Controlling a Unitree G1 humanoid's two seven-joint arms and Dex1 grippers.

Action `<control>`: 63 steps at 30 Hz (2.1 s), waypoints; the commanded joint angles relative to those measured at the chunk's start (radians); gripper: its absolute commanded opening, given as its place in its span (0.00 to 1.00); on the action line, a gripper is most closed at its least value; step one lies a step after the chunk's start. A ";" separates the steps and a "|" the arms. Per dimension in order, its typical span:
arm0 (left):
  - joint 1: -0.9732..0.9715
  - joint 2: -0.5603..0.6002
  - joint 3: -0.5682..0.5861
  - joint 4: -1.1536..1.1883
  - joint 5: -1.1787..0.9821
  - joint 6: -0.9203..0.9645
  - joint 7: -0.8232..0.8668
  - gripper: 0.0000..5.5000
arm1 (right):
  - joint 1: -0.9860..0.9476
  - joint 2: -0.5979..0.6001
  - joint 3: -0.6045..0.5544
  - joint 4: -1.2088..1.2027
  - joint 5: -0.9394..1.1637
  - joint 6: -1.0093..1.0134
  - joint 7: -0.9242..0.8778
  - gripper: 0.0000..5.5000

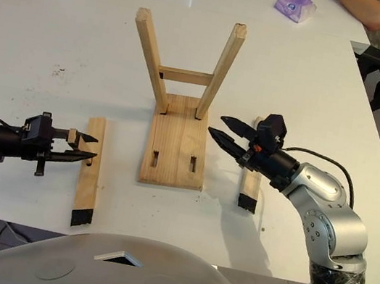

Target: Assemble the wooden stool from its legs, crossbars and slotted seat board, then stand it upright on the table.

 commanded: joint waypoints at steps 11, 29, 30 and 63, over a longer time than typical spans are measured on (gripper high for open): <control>-0.113 -0.221 -0.077 0.150 0.097 0.078 0.262 0.24 | -0.131 -0.029 0.003 0.099 -0.038 -0.001 0.044 0.39; -0.092 -0.254 0.049 0.010 -0.004 0.110 0.297 0.51 | -0.115 -0.019 -0.003 0.110 -0.070 -0.023 0.043 0.39; -0.090 -0.252 0.068 -0.017 -0.024 0.131 0.303 0.51 | -0.112 -0.017 -0.004 0.108 -0.071 -0.024 0.041 0.39; -0.226 -0.267 0.066 -0.174 -0.244 0.460 0.474 0.51 | -0.044 0.019 0.004 0.064 -0.076 -0.043 -0.001 0.39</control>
